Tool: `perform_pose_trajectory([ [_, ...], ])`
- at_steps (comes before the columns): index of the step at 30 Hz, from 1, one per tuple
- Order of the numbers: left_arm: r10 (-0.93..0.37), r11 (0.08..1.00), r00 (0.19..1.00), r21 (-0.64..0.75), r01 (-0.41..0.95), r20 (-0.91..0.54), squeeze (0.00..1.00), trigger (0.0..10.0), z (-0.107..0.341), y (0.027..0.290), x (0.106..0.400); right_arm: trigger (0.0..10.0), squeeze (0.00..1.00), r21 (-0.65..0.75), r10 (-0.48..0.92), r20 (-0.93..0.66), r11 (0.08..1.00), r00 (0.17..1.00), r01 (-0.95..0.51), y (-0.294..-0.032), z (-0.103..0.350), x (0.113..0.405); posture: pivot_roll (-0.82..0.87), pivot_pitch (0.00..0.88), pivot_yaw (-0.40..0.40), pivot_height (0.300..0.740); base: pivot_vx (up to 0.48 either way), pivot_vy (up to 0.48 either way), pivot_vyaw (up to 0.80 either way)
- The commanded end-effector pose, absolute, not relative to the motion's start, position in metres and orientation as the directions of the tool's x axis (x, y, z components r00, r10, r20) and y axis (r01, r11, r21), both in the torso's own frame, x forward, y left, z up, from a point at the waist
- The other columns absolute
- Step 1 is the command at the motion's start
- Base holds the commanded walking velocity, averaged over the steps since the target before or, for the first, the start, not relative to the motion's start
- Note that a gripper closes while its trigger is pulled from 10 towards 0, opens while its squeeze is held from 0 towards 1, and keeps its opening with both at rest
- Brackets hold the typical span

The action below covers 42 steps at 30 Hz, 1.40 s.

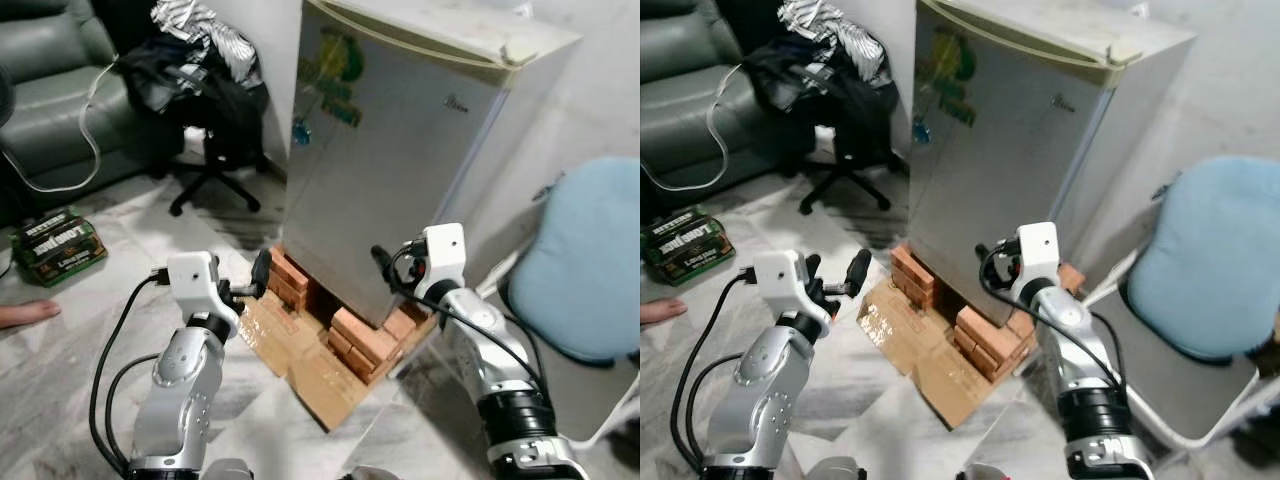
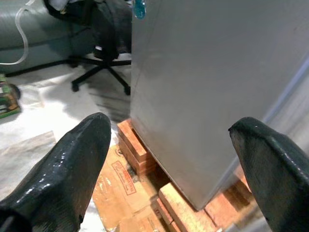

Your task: Restocking fridge

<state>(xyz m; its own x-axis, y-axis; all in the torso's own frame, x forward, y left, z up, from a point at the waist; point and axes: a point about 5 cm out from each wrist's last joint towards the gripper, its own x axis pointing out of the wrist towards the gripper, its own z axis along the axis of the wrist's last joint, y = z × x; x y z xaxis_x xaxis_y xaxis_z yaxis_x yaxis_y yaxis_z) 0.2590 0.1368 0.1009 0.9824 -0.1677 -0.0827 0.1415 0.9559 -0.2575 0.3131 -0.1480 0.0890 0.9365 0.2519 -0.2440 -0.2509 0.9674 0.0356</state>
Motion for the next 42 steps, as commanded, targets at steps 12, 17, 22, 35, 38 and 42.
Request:
perform_pose_trajectory([
  [12,-0.215,0.947,0.973,-0.263,0.185,-0.088,0.00,10.0,0.103,0.133,0.258,10.0,0.00,0.036,0.272,-0.237,0.962,0.933,-0.272,-0.142,0.095,0.316,0.08,0.000,-0.103,0.740,0.000,0.480,-0.80],
  [17,-0.222,0.946,0.971,-0.262,0.192,-0.090,0.00,10.0,0.103,0.133,0.258,10.0,0.00,0.035,0.273,-0.239,0.961,0.932,-0.273,-0.142,0.095,0.316,0.08,0.000,-0.103,0.740,0.000,0.480,-0.80],
  [22,-0.234,0.944,0.968,-0.261,0.203,-0.091,0.00,10.0,0.102,0.132,0.257,10.0,0.00,0.033,0.275,-0.242,0.961,0.931,-0.275,-0.141,0.094,0.316,0.08,0.000,-0.102,0.740,0.000,0.480,-0.80],
  [35,-0.260,0.944,0.960,-0.235,0.231,-0.102,0.00,10.0,0.102,0.133,0.256,10.0,0.00,0.052,0.220,-0.211,0.975,0.952,-0.214,-0.149,0.098,0.314,0.08,0.000,-0.096,0.740,0.000,0.480,-0.80],
  [38,-0.247,0.952,0.964,-0.208,0.223,-0.096,0.00,10.0,0.100,0.136,0.257,10.0,0.00,0.086,0.145,-0.201,0.988,0.969,-0.130,-0.160,0.098,0.310,0.08,0.000,-0.069,0.740,0.000,0.480,-0.80],
  [42,-0.262,0.948,0.960,-0.210,0.238,-0.096,0.00,10.0,0.100,0.137,0.257,10.0,0.00,0.109,0.076,-0.198,0.993,0.977,-0.055,-0.170,0.096,0.304,0.06,0.000,-0.042,0.740,0.000,0.480,-0.80],
])
